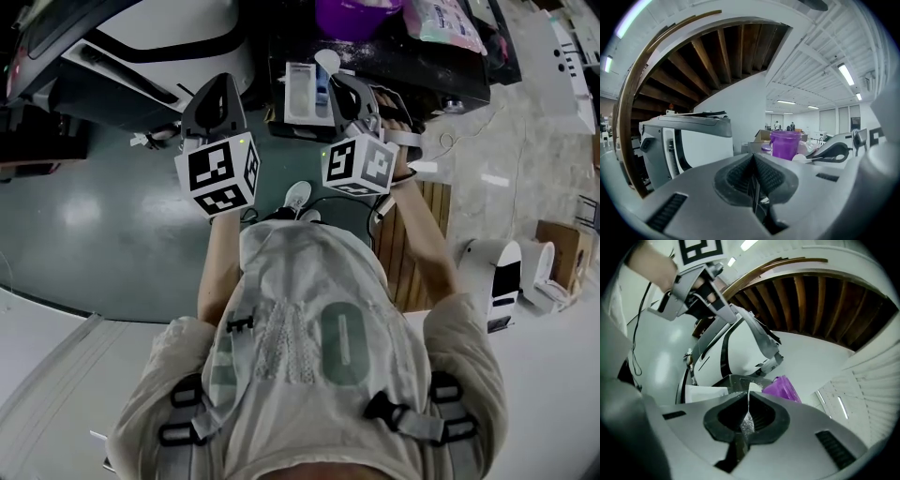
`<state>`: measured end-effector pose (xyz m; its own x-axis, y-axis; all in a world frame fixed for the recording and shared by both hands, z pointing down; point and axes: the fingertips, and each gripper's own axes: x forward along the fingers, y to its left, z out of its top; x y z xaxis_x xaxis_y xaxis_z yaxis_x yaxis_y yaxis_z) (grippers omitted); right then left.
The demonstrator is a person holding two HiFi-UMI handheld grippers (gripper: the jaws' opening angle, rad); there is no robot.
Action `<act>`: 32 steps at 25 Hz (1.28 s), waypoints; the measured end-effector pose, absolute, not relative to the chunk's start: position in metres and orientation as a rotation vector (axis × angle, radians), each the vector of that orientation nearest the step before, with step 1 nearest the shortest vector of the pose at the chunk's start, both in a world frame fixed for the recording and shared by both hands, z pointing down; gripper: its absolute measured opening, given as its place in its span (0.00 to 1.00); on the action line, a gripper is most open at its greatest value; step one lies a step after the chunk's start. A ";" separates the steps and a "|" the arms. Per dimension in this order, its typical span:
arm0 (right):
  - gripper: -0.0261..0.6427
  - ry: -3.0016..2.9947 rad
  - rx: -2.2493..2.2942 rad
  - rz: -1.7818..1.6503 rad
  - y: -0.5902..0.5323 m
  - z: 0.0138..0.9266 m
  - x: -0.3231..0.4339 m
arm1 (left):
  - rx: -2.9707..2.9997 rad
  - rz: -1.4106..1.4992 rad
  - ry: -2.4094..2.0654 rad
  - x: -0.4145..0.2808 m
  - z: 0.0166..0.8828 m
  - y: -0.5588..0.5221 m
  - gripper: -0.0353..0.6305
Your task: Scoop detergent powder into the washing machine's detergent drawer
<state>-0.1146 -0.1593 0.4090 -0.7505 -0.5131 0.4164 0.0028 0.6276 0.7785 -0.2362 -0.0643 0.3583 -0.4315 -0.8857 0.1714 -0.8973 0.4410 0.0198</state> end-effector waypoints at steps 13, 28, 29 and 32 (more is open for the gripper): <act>0.06 -2.677 0.726 -0.419 -0.184 0.321 -0.072 | 1.777 0.102 -2.487 -0.194 0.324 -0.101 0.09; 0.06 -2.869 1.093 -0.018 -0.187 0.297 0.000 | 1.959 0.095 -2.425 -0.150 0.311 -0.112 0.08; 0.06 -2.873 1.100 -0.001 -0.186 0.301 0.003 | 1.970 0.104 -2.429 -0.147 0.311 -0.112 0.08; 0.06 -2.856 1.129 0.024 -0.182 0.312 0.013 | 1.990 0.129 -2.435 -0.140 0.317 -0.111 0.08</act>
<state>0.0131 -0.1816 0.3119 -0.7277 -0.6822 0.0713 -0.6833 0.7301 0.0117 -0.1397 -0.1106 0.3167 -0.2008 -0.9785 0.0475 -0.9780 0.1974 -0.0670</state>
